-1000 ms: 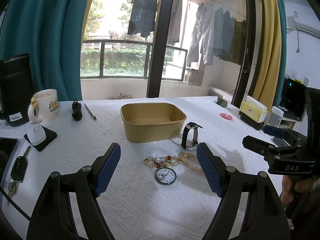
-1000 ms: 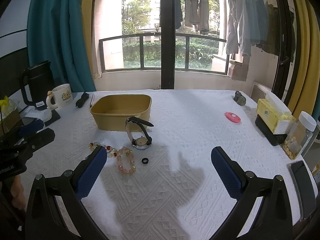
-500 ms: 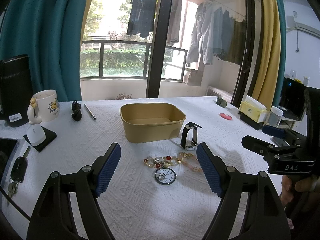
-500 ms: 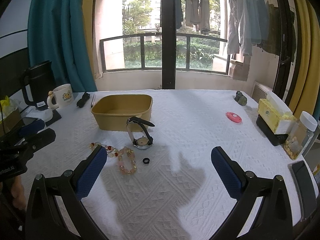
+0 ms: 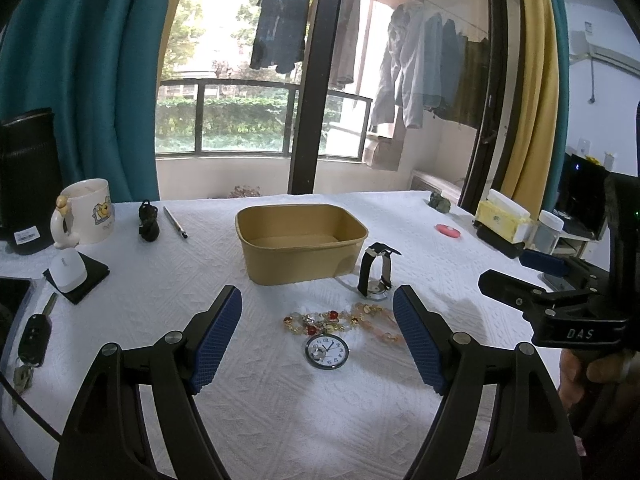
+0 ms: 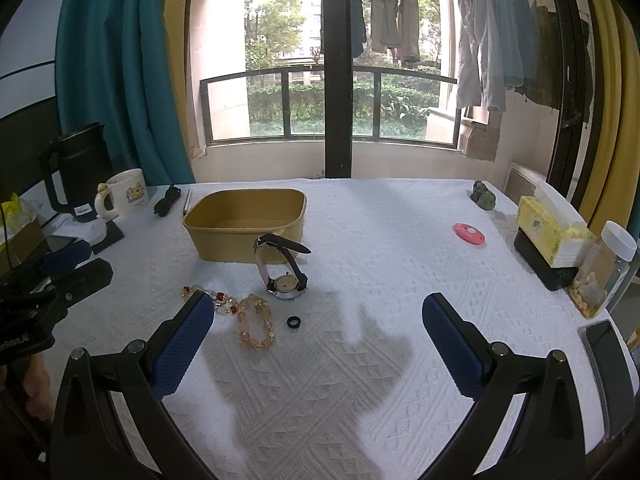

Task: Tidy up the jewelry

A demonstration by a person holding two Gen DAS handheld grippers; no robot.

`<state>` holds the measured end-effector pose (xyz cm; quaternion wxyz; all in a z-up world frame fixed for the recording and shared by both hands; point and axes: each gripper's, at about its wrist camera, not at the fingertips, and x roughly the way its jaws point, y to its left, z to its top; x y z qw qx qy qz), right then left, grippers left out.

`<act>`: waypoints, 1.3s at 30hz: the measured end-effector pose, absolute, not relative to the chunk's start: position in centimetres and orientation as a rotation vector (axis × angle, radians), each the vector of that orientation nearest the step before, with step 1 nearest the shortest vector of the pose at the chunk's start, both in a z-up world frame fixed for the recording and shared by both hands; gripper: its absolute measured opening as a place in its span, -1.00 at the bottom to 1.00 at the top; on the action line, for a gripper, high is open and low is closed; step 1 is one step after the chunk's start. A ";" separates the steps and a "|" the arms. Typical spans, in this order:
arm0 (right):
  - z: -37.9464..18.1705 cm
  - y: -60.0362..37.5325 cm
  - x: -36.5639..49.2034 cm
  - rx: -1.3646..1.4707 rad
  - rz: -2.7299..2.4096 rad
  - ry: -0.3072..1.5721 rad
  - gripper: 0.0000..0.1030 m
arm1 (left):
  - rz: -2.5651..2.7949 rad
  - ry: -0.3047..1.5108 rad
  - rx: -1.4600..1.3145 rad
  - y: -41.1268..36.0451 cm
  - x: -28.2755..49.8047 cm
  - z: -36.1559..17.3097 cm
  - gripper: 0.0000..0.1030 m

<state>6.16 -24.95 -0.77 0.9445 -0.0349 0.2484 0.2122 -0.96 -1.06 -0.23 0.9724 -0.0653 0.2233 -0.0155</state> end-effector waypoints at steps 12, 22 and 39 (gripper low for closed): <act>-1.9 -24.8 7.7 -0.051 0.450 0.553 0.99 | -0.075 0.588 -0.130 -1.3 1.6 -2.5 0.42; -2.5 -26.0 10.1 -0.012 0.439 0.573 0.99 | -0.078 0.751 -0.099 -1.8 4.0 -5.0 -0.10; -3.6 -27.8 14.0 0.011 0.445 0.604 0.99 | -0.042 0.846 -0.059 -2.4 6.0 -6.0 -0.52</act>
